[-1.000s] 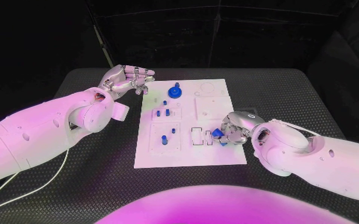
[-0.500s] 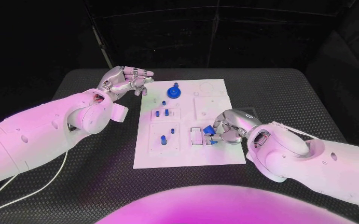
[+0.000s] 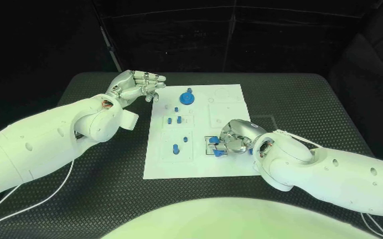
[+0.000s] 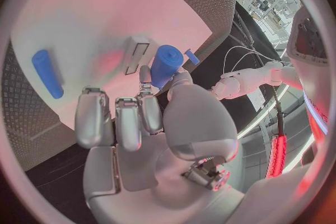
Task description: Assemble the parts on the task board
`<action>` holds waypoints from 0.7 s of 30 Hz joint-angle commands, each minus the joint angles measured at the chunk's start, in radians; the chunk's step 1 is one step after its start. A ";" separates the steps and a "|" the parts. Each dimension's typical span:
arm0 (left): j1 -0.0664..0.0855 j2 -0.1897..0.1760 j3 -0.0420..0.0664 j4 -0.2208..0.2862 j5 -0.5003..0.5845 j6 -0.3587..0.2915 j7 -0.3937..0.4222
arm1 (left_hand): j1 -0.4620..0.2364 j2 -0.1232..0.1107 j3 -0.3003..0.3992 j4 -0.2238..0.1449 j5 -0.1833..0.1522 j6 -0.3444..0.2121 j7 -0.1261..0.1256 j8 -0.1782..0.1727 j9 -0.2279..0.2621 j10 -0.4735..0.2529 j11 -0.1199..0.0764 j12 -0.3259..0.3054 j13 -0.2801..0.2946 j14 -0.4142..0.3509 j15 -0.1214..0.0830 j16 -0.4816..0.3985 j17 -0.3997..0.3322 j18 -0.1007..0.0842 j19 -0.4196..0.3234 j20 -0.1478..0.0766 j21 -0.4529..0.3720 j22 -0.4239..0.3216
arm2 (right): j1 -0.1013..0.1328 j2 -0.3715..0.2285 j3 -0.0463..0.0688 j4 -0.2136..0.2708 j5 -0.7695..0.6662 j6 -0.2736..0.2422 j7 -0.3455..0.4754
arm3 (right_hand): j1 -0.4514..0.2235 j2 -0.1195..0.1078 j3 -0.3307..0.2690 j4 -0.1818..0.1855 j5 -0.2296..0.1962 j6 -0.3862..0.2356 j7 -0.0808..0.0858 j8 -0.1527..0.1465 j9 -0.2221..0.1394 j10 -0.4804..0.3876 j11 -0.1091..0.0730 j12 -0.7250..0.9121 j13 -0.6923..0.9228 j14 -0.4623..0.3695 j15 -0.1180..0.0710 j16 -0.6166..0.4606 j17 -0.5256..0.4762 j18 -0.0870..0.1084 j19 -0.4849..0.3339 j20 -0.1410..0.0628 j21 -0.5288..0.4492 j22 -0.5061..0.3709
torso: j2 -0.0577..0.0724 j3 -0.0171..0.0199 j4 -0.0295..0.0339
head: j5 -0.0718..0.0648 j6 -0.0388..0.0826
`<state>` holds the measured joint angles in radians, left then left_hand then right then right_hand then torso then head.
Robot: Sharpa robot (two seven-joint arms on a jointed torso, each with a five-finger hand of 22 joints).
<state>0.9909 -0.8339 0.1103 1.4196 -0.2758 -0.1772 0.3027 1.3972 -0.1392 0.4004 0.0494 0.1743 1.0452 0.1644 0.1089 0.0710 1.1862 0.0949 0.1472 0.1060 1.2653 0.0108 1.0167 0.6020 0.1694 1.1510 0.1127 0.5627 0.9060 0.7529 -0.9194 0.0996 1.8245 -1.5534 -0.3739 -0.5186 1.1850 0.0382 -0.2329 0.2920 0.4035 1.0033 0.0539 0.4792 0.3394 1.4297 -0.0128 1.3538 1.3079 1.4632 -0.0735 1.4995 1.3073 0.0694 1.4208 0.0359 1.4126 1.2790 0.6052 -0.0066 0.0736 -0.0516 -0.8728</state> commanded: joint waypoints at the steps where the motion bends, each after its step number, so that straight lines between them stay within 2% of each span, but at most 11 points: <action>1: 0.001 0.001 0.001 0.004 0.004 0.009 0.002 | -0.003 0.005 -0.006 0.002 -0.004 -0.005 0.004 -0.004 -0.001 -0.005 -0.001 0.004 0.001 -0.007 0.001 -0.004 -0.001 0.012 -0.006 0.001 -0.006 -0.001 | 0.002 0.008 0.001 -0.009 -0.002 0.045 -0.006 | -0.022 0.002 -0.013 0.000 -0.037 0.003 0.000 0.005 0.004 -0.002 -0.006 -0.007 0.001 0.080 -0.008 0.001 0.118 -0.006 0.002 -0.005 0.002 -0.002 | 0.000 0.0007 -0.0003 | 0.004 0.000; 4: 0.001 0.000 0.001 0.004 0.004 0.009 0.001 | -0.003 0.005 -0.006 0.002 -0.004 -0.005 0.004 -0.004 -0.001 -0.005 -0.001 0.004 0.001 -0.007 0.001 -0.004 -0.001 0.012 -0.006 0.001 -0.006 -0.001 | 0.002 0.017 0.001 -0.018 -0.006 0.047 -0.007 | -0.032 0.004 -0.026 0.000 -0.091 0.003 -0.001 0.008 0.011 -0.001 -0.007 -0.009 0.003 0.080 -0.008 0.001 0.118 -0.006 0.002 -0.005 0.001 -0.002 | -0.001 0.0010 -0.0033 | 0.005 0.000; 6: 0.001 0.001 0.001 0.004 0.004 0.009 0.001 | -0.004 0.005 -0.006 0.003 -0.004 -0.005 0.004 -0.004 -0.001 -0.005 -0.001 0.004 0.002 -0.007 0.001 -0.003 -0.001 0.012 -0.006 0.001 -0.006 -0.001 | 0.002 0.021 0.001 -0.022 -0.009 0.046 -0.007 | -0.039 0.004 -0.034 0.000 -0.124 0.001 -0.001 0.010 0.015 -0.001 -0.006 -0.011 0.003 0.080 -0.009 0.000 0.117 -0.006 0.001 -0.006 0.000 -0.003 | 0.000 0.0010 -0.0031 | 0.004 0.000; 8: 0.001 0.001 0.001 0.004 0.004 0.008 0.001 | -0.004 0.005 -0.006 0.003 -0.004 -0.005 0.004 -0.004 -0.001 -0.005 -0.001 0.004 0.002 -0.007 0.001 -0.003 0.000 0.012 -0.006 0.001 -0.006 -0.001 | 0.002 0.028 0.001 -0.027 -0.013 0.042 -0.008 | -0.053 0.000 -0.047 0.000 -0.177 -0.001 0.000 0.012 0.021 -0.002 -0.006 -0.016 0.002 0.079 -0.008 -0.001 0.114 -0.005 -0.001 -0.006 -0.002 -0.006 | 0.000 0.0013 -0.0028 | 0.005 0.000; 10: 0.001 0.001 0.001 0.004 0.004 0.009 0.001 | -0.004 0.005 -0.006 0.003 -0.004 -0.005 0.004 -0.004 -0.001 -0.005 -0.001 0.004 0.002 -0.007 0.001 -0.003 0.000 0.012 -0.006 0.001 -0.006 -0.001 | 0.002 0.030 0.001 -0.029 -0.014 0.039 -0.008 | -0.063 -0.004 -0.052 0.000 -0.205 -0.002 0.000 0.012 0.024 -0.003 -0.006 -0.018 0.001 0.079 -0.008 -0.002 0.113 -0.005 -0.001 -0.005 -0.003 -0.007 | -0.001 0.0016 -0.0029 | 0.005 0.000; 13: 0.001 0.001 0.001 0.004 0.004 0.009 0.001 | -0.004 0.005 -0.006 0.003 -0.004 -0.005 0.004 -0.004 -0.001 -0.005 -0.001 0.004 0.002 -0.007 0.001 -0.003 0.000 0.012 -0.006 0.001 -0.006 -0.001 | 0.002 0.036 0.001 -0.032 -0.016 0.031 -0.007 | -0.102 -0.021 -0.055 0.001 -0.288 -0.006 0.000 0.014 0.031 -0.004 -0.005 -0.023 0.001 0.078 -0.007 -0.004 0.110 -0.004 -0.003 -0.005 -0.006 -0.010 | -0.001 0.0018 -0.0024 | 0.005 0.000; 15: 0.001 0.001 0.001 0.004 0.004 0.008 0.001 | -0.004 0.005 -0.006 0.003 -0.004 -0.005 0.004 -0.004 -0.001 -0.005 -0.001 0.004 0.002 -0.007 0.001 -0.003 0.000 0.012 -0.006 0.001 -0.006 -0.001 | 0.002 0.039 0.001 -0.032 -0.017 0.025 -0.007 | -0.137 -0.042 -0.046 0.002 -0.334 -0.008 0.001 0.015 0.035 -0.004 -0.005 -0.025 0.002 0.078 -0.007 -0.004 0.110 -0.004 -0.004 -0.005 -0.006 -0.011 | -0.001 0.0018 -0.0030 | 0.006 0.000; 19: 0.001 0.001 0.001 0.003 0.004 0.009 0.000 | -0.004 0.005 -0.006 0.003 -0.004 -0.005 0.004 -0.004 -0.001 -0.005 -0.001 0.004 0.002 -0.007 0.001 -0.003 0.000 0.012 -0.006 0.001 -0.006 -0.001 | 0.002 0.042 0.001 -0.031 -0.017 0.017 -0.006 | -0.198 -0.085 -0.001 0.004 -0.351 -0.011 0.000 0.016 0.042 -0.004 -0.004 -0.028 0.004 0.078 -0.007 -0.005 0.110 -0.004 -0.004 -0.004 -0.007 -0.011 | -0.001 0.0018 -0.0036 | 0.005 0.000; 21: 0.001 0.001 0.001 0.003 0.004 0.009 0.000 | -0.005 0.005 -0.006 0.003 -0.004 -0.006 0.005 -0.004 -0.001 -0.006 -0.001 0.004 0.002 -0.007 0.001 -0.003 -0.001 0.012 -0.006 0.001 -0.007 -0.001 | 0.002 0.042 0.001 -0.030 -0.018 0.015 -0.005 | -0.209 -0.094 0.011 0.004 -0.351 -0.011 0.001 0.017 0.044 -0.004 -0.005 -0.029 0.004 0.078 -0.007 -0.005 0.110 -0.004 -0.004 -0.005 -0.007 -0.010 | -0.001 0.0016 -0.0036 | 0.004 0.000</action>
<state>0.9908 -0.8336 0.1104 1.4209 -0.2758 -0.1770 0.3003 1.3972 -0.1392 0.3977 0.0522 0.1744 1.0450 0.1646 0.1089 0.0710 1.1863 0.0948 0.1471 0.1065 1.2653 0.0108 1.0166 0.6022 0.1693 1.1510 0.1127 0.5627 0.9060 0.7537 -0.8804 0.1002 1.7895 -1.5627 -0.3488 -0.5288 0.9854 -0.0561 -0.2264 0.2957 0.0561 0.9989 0.0539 0.4938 0.3824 1.4312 -0.0144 1.3270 1.3078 1.4668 -0.0771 1.4994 1.3080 0.0695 1.4207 0.0360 1.4087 1.2698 0.6043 -0.0048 0.0704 -0.0460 -0.8728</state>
